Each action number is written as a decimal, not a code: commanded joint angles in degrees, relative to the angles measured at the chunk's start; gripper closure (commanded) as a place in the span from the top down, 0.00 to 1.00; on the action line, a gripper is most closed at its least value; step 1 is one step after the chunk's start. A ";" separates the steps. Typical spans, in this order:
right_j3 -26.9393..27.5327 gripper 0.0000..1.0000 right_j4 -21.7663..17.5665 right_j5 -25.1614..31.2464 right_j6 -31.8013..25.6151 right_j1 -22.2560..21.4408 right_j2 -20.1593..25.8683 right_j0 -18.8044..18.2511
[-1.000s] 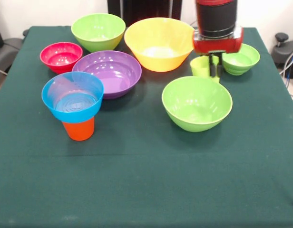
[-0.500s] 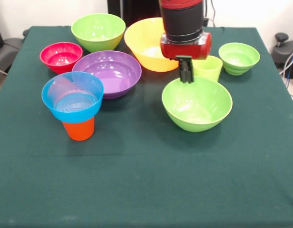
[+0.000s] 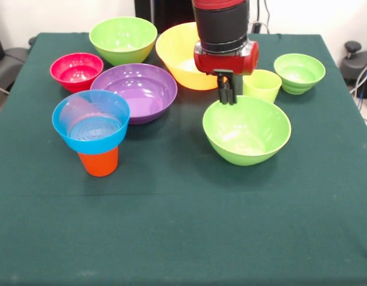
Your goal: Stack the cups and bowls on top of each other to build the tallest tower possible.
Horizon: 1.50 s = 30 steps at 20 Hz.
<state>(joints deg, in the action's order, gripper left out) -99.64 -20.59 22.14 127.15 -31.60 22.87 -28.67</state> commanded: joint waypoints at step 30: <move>5.15 1.00 -2.96 1.06 -1.25 3.28 -5.94 2.18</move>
<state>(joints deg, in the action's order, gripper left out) -96.80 -20.62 22.13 127.15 -31.12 17.47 -27.78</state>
